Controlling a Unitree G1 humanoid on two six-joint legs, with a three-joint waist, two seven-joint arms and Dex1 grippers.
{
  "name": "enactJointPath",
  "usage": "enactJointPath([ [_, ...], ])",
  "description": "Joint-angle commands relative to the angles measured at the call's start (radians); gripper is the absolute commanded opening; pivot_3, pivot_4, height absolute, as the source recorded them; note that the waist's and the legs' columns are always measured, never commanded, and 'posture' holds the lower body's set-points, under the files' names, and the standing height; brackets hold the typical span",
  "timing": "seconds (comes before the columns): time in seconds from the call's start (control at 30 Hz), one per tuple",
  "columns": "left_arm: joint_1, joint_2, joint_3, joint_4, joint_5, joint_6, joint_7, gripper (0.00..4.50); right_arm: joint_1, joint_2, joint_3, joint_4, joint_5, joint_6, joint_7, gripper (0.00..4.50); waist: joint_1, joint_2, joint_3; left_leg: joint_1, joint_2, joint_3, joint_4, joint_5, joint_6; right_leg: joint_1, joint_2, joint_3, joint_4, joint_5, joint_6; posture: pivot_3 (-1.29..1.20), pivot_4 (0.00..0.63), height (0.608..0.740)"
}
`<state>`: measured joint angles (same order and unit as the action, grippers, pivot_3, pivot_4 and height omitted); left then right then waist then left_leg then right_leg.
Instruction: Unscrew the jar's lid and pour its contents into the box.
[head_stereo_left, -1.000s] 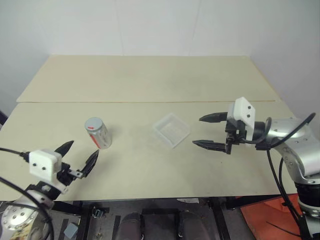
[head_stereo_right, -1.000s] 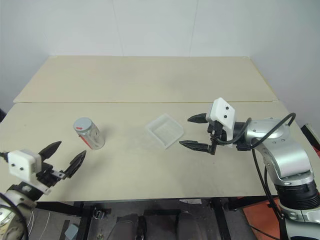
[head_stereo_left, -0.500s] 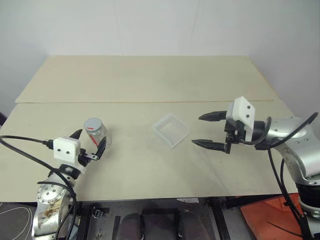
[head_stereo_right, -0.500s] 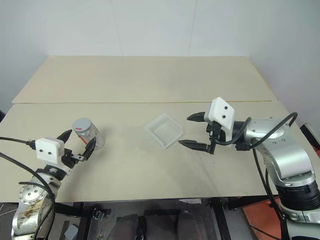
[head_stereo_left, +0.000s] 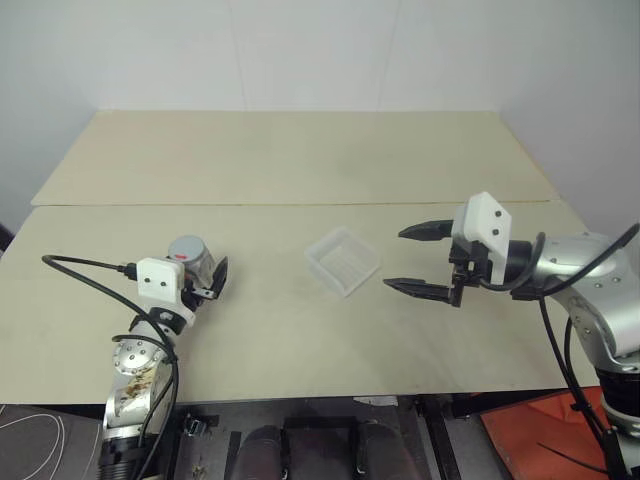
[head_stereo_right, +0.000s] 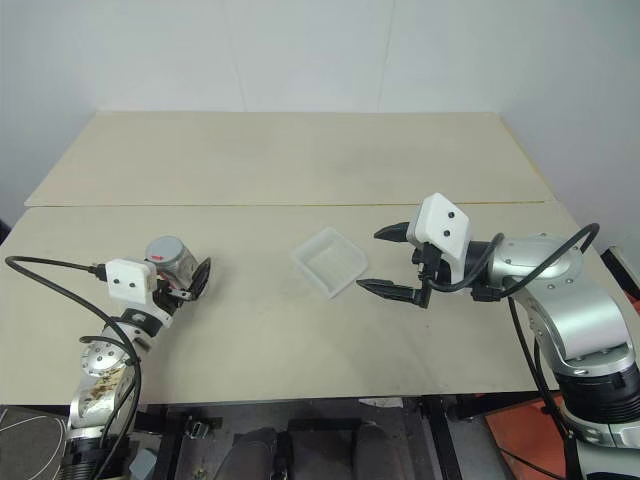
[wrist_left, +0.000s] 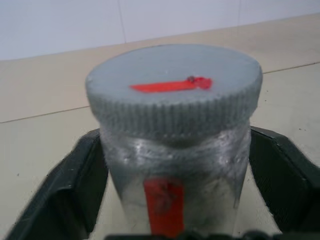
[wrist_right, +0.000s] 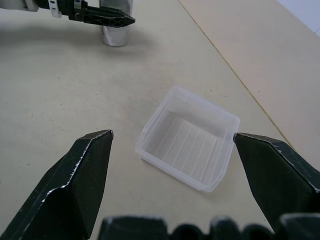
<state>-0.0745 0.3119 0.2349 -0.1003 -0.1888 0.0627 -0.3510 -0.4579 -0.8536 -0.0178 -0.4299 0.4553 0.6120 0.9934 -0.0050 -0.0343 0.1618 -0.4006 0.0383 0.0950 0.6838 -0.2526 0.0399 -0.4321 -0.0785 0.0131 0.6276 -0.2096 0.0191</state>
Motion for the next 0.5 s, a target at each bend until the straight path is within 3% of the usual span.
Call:
enactJointPath([
  [0.03, -0.009, 0.005, -0.002, -0.016, 0.001, -0.027, 0.005, 2.99, -0.018, -0.008, -0.025, -0.041, 0.013, -0.007, -0.011, 4.5, 0.0, 0.0, 0.0, 0.0, 0.0, 0.0, 0.0, 0.0, 0.0, 0.0, 0.0, 0.0, 0.0, 0.0, 0.0, 0.0, 0.15, 0.74],
  [0.13, 0.002, 0.003, -0.001, -0.035, -0.004, -0.015, 0.012, 1.97, -0.024, -0.005, -0.021, -0.044, 0.016, -0.006, -0.012, 4.5, 0.001, 0.0, 0.0, 0.0, 0.0, 0.0, 0.0, 0.0, 0.0, 0.0, 0.0, 0.0, 0.0, 0.0, 0.0, 0.0, 0.15, 0.74],
  [0.3, 0.029, 0.027, -0.004, -0.117, -0.048, 0.065, -0.018, 1.93, -0.053, 0.028, -0.001, -0.067, 0.034, 0.006, -0.028, 4.5, -0.005, 0.0, 0.0, 0.0, 0.001, 0.0, 0.0, 0.0, 0.0, 0.0, 0.0, 0.0, 0.0, 0.0, 0.0, 0.0, 0.15, 0.74],
  [0.5, -0.067, 0.256, 0.021, -0.249, -0.321, 0.326, -0.291, 1.93, -0.208, 0.186, 0.051, -0.036, 0.113, 0.081, -0.08, 4.5, -0.009, 0.0, 0.0, 0.0, 0.003, 0.0, 0.0, 0.001, -0.001, -0.002, 0.002, 0.0, 0.002, 0.0, -0.001, 0.0, 0.15, 0.74],
])
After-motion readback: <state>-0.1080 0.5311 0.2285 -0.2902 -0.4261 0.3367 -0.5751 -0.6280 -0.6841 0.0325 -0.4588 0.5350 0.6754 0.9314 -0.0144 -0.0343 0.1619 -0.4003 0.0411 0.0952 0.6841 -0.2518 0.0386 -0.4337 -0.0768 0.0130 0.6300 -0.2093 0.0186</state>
